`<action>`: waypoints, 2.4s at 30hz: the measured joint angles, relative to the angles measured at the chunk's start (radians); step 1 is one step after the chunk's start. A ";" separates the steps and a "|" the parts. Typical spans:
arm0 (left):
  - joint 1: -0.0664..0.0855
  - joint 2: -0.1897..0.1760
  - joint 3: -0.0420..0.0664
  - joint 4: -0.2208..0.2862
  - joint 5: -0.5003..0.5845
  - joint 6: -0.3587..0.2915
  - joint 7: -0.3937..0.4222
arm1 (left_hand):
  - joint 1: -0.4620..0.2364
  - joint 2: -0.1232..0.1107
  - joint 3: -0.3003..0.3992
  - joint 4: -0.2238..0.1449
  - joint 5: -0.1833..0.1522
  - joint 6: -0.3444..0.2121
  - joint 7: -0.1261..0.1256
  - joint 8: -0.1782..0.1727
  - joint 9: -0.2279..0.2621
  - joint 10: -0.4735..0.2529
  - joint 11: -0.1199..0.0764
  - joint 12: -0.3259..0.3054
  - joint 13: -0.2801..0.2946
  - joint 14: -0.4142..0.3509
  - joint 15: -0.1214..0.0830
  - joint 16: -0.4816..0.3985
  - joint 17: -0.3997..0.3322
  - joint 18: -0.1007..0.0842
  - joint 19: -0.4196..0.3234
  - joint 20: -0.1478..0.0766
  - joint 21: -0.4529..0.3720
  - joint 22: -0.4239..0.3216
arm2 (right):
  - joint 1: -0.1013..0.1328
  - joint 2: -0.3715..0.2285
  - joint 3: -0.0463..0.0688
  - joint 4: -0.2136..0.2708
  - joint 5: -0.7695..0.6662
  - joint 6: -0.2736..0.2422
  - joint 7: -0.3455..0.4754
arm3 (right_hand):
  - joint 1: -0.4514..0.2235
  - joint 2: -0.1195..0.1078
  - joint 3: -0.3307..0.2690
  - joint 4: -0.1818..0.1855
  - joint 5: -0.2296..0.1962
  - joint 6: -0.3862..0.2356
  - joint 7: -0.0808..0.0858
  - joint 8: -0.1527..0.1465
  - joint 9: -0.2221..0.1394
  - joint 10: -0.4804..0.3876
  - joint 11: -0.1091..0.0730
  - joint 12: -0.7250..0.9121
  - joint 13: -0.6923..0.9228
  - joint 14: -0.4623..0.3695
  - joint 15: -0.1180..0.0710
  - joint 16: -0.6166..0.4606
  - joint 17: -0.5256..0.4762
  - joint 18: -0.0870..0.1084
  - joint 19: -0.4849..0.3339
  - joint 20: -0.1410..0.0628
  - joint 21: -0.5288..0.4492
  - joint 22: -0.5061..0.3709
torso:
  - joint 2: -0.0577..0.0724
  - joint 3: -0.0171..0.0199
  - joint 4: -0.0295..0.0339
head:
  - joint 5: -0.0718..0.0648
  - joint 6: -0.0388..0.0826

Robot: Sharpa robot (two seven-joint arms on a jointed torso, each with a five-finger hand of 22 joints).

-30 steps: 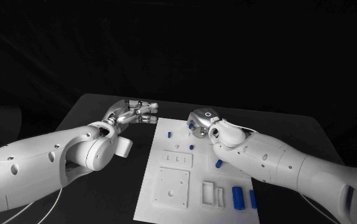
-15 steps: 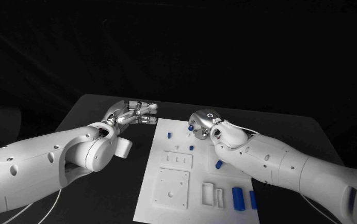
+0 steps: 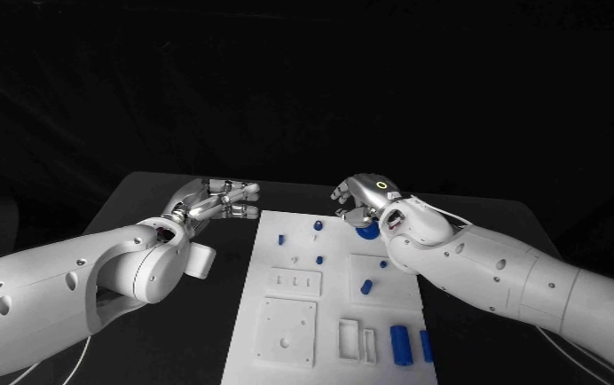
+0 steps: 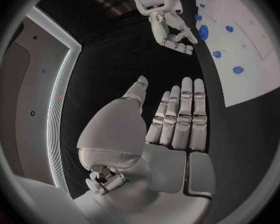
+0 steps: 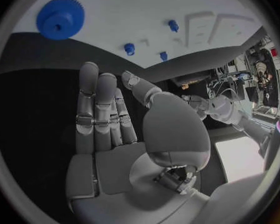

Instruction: Assemble the parts on the task board

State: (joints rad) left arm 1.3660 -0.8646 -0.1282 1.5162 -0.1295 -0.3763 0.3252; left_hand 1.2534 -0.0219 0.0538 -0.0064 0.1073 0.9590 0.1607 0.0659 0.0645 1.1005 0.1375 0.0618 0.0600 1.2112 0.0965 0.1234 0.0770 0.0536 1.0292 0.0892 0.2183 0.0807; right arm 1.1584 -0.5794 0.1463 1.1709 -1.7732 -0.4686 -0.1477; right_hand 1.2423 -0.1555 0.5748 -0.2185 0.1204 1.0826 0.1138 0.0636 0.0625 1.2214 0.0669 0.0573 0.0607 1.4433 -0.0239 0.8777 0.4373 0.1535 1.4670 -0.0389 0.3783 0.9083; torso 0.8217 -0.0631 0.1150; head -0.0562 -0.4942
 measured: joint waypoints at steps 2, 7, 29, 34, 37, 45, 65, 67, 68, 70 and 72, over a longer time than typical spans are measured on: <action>0.001 0.000 0.000 -0.002 0.000 0.000 0.000 | 0.000 0.000 0.000 0.000 0.000 0.000 0.000 0.000 0.000 0.000 0.000 0.000 0.000 0.000 0.000 0.000 0.000 0.000 0.000 0.000 0.000 0.000 | 0.000 -0.026 0.014 0.022 0.020 0.000 0.004 | 0.000 0.000 -0.031 0.006 0.012 0.003 0.002 0.000 0.000 0.053 -0.015 0.004 0.004 0.001 -0.014 0.006 0.004 0.000 0.000 -0.012 0.000 -0.001 | -0.001 0.0025 -0.0047 | -0.003 0.001; 0.001 -0.001 0.000 -0.015 0.000 0.001 0.000 | 0.000 0.000 0.000 0.000 0.000 0.000 0.000 0.000 0.000 0.000 0.000 0.000 0.000 0.000 0.000 0.000 0.000 0.000 0.000 0.000 0.000 0.000 | 0.001 -0.098 0.043 0.067 0.100 0.010 0.021 | 0.012 0.011 -0.178 0.012 0.046 0.016 -0.012 0.000 0.000 0.236 -0.080 0.063 0.101 0.000 -0.061 0.008 0.020 -0.046 0.000 -0.061 -0.015 -0.007 | -0.005 0.0111 -0.0197 | -0.013 0.005; 0.001 0.006 0.000 -0.032 0.000 0.010 0.000 | 0.000 0.000 0.000 0.000 0.000 0.000 0.000 0.000 0.000 0.000 0.000 0.000 0.000 -0.001 0.001 0.000 0.000 0.000 0.000 0.000 0.000 0.000 | -0.018 -0.088 0.053 -0.046 0.229 0.196 0.070 | 0.034 0.079 -0.516 0.051 0.187 -0.157 0.001 0.000 -0.003 0.078 -0.072 1.044 1.067 -0.012 -0.047 0.195 0.535 -0.054 0.000 -0.061 0.241 0.288 | 0.000 0.0351 -0.0347 | -0.041 -0.001; 0.001 0.005 0.000 -0.032 0.000 0.011 0.000 | 0.000 0.000 0.000 0.000 0.000 0.000 0.000 0.000 0.000 0.000 0.000 0.000 0.000 -0.004 0.004 0.000 0.000 0.000 0.000 0.000 0.000 0.000 | -0.025 -0.078 0.053 -0.070 0.231 0.215 0.076 | 0.044 0.083 -0.526 0.054 0.187 -0.157 0.001 0.000 -0.003 0.078 -0.072 1.044 1.071 -0.005 -0.047 0.186 0.563 -0.054 0.000 -0.061 0.229 0.319 | 0.002 0.0347 -0.0306 | -0.044 -0.005; 0.001 0.004 0.000 -0.031 0.000 0.012 0.000 | 0.000 0.000 0.000 0.000 0.000 0.000 0.000 0.000 0.000 0.000 0.000 0.000 0.000 -0.004 0.004 0.000 0.000 0.000 0.000 0.000 0.000 0.000 | -0.029 -0.074 0.053 -0.082 0.231 0.222 0.079 | 0.044 0.083 -0.524 0.052 0.187 -0.157 0.001 0.000 -0.003 0.078 -0.072 1.044 1.071 -0.005 -0.047 0.186 0.567 -0.054 0.000 -0.061 0.229 0.324 | 0.004 0.0345 -0.0294 | -0.046 -0.007; 0.001 0.003 0.000 -0.026 -0.001 0.013 0.000 | 0.000 0.000 0.000 0.000 0.000 0.000 0.000 0.000 0.000 0.000 0.000 0.000 0.000 -0.004 0.004 0.000 0.000 0.000 0.000 0.000 0.000 0.000 | -0.034 -0.062 0.053 -0.098 0.228 0.230 0.082 | 0.044 0.083 -0.518 0.046 0.186 -0.144 0.002 0.000 -0.003 0.081 -0.069 1.044 1.074 -0.005 -0.047 0.191 0.574 -0.054 0.000 -0.061 0.233 0.340 | 0.004 0.0338 -0.0289 | -0.046 -0.014; 0.001 0.001 0.000 -0.016 -0.001 0.015 -0.003 | 0.000 0.000 0.000 0.000 0.000 -0.005 0.005 0.000 0.000 0.000 0.000 0.000 -0.001 -0.004 0.004 0.000 0.000 0.000 0.000 0.000 0.000 0.000 | -0.039 -0.052 0.053 -0.124 0.221 0.237 0.082 | 0.016 0.119 -0.442 -0.004 0.166 -0.070 0.000 0.000 -0.001 0.081 -0.069 1.044 1.077 -0.005 -0.047 0.191 0.580 -0.055 0.000 -0.061 0.224 0.374 | 0.004 0.0340 -0.0288 | -0.045 -0.017; 0.001 0.001 0.000 -0.015 -0.002 0.015 -0.004 | 0.003 -0.003 0.000 0.000 0.000 -0.005 0.005 0.000 0.000 -0.004 0.000 0.000 -0.001 -0.004 0.004 0.000 0.000 0.000 0.000 0.000 0.000 0.000 | -0.039 -0.051 0.053 -0.127 0.221 0.240 0.083 | 0.015 0.120 -0.439 -0.007 0.165 -0.070 0.000 0.000 -0.001 0.081 -0.069 1.044 1.078 -0.005 -0.047 0.191 0.581 -0.055 0.000 -0.061 0.224 0.376 | 0.004 0.0340 -0.0289 | -0.043 -0.019; 0.001 0.000 0.000 -0.015 -0.002 0.015 -0.004 | 0.004 -0.004 0.000 0.000 0.000 -0.005 0.005 0.000 0.000 -0.007 0.000 0.000 -0.001 -0.004 0.004 0.000 0.000 0.000 0.000 0.000 0.000 0.000 | -0.040 -0.051 0.053 -0.128 0.221 0.241 0.083 | 0.012 0.123 -0.439 -0.007 0.160 -0.070 0.000 0.000 -0.001 0.081 -0.069 1.044 1.079 -0.005 -0.047 0.191 0.581 -0.055 0.000 -0.061 0.224 0.377 | 0.004 0.0341 -0.0289 | -0.042 -0.019; 0.001 0.000 0.000 -0.014 -0.002 0.015 -0.005 | 0.004 -0.004 0.000 0.000 0.000 -0.005 0.005 0.000 0.000 -0.007 0.000 0.000 -0.001 -0.004 0.004 0.000 0.000 0.000 0.000 0.000 0.000 0.000 | -0.040 -0.050 0.053 -0.130 0.221 0.243 0.083 | 0.011 0.124 -0.439 -0.007 0.151 -0.070 0.000 0.000 -0.002 0.081 -0.069 1.045 1.079 -0.005 -0.047 0.191 0.582 -0.055 0.000 -0.061 0.224 0.378 | 0.004 0.0341 -0.0289 | -0.040 -0.020; 0.001 0.000 0.000 -0.013 -0.002 0.015 -0.006 | 0.004 -0.004 0.000 0.000 0.000 -0.005 0.005 0.000 0.000 -0.007 0.000 0.000 -0.001 -0.004 0.004 0.000 0.000 0.000 0.000 0.000 0.000 0.001 | -0.040 -0.049 0.053 -0.130 0.222 0.244 0.083 | 0.011 0.124 -0.440 -0.006 0.151 -0.070 0.000 0.000 -0.002 0.081 -0.069 1.049 1.079 -0.005 -0.047 0.191 0.583 -0.055 0.000 -0.061 0.224 0.380 | 0.004 0.0340 -0.0289 | -0.039 -0.021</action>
State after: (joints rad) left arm 1.3673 -0.8649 -0.1283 1.5030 -0.1313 -0.3613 0.3190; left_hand 1.2578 -0.0262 0.0538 -0.0064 0.1073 0.9537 0.1660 0.0659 0.0644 1.0933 0.1377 0.0618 0.0594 1.2073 0.1004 0.1234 0.0770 0.0537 1.0292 0.0892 0.2183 0.0812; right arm 1.1183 -0.6285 0.1995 1.0405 -1.5517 -0.2241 -0.0646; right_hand 1.2531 -0.0315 0.1352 -0.2248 0.2710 1.0124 0.1143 0.0636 0.0610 1.3029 -0.0017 1.1058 1.1394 1.4379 -0.0713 1.0684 1.0205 0.0982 1.4667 -0.0997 0.6028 1.2888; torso 0.8258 -0.0290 0.0861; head -0.0952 -0.5153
